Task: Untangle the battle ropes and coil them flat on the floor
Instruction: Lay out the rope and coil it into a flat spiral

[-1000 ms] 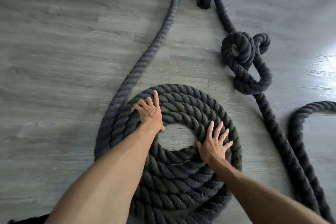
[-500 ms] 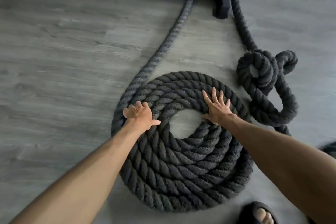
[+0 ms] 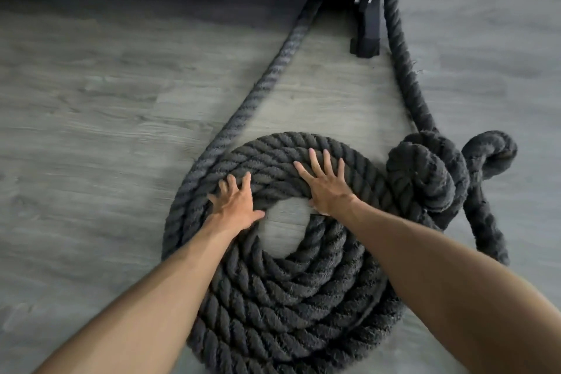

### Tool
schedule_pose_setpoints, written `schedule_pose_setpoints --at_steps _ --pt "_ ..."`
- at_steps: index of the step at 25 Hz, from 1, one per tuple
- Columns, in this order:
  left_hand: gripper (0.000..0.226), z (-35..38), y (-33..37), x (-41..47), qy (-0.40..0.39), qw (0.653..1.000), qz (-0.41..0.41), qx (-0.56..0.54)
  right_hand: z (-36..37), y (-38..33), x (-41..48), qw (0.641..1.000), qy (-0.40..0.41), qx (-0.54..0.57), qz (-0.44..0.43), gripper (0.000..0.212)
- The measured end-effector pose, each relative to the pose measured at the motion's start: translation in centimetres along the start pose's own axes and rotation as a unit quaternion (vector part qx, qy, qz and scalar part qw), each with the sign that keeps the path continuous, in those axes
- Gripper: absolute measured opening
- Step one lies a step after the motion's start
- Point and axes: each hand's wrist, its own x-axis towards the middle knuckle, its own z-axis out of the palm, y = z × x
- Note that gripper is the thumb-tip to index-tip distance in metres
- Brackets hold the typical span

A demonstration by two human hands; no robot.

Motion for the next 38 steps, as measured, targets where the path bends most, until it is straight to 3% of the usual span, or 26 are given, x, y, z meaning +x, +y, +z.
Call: schedule_pose_setpoints --at_steps 3,9,16,17,19,21,23,26,29,38 --pt "0.102 -0.9 0.3 2.2 0.001 1.0 -0.007 0.0 -1.6 0.2 2.4 1.0 -0.008 -0.009 -0.025 0.1" --pt "0.105 -2.3 -0.8 6.8 0.139 0.989 0.05 0.029 -3.9 0.4 6.9 0.999 -0.005 -0.015 -0.045 0.108" --pt "0.139 -5.0 -0.7 13.2 0.036 0.993 0.112 0.02 -5.1 0.2 7.9 0.998 0.038 -0.01 -0.045 0.105" --pt "0.141 -5.2 -0.8 13.7 0.025 0.993 0.114 0.025 -4.5 0.1 6.7 0.997 0.072 0.012 -0.008 0.101" --pt "0.141 -5.7 -0.7 13.7 0.017 0.992 0.116 0.042 -2.5 -1.0 2.9 0.972 0.118 0.117 0.166 0.094" --pt "0.142 -6.8 -0.2 13.5 -0.003 0.991 0.116 0.061 -1.0 -3.4 -0.6 0.911 0.063 0.237 0.332 0.098" --pt "0.143 -7.2 0.5 13.6 -0.013 0.991 0.112 0.078 0.0 -4.6 -2.3 0.89 0.026 0.254 0.379 0.104" --pt "0.145 -7.5 0.0 14.3 -0.002 0.989 0.118 0.089 0.2 -4.6 -0.9 0.899 -0.015 0.234 0.369 0.105" --pt "0.143 -7.2 0.0 15.6 0.008 0.992 0.114 0.051 -0.5 -2.8 0.7 0.921 0.001 0.188 0.341 0.105" --pt "0.137 -9.8 0.3 21.4 0.071 0.994 -0.051 -0.059 -9.1 7.8 15.5 0.979 0.008 0.162 0.121 0.106"
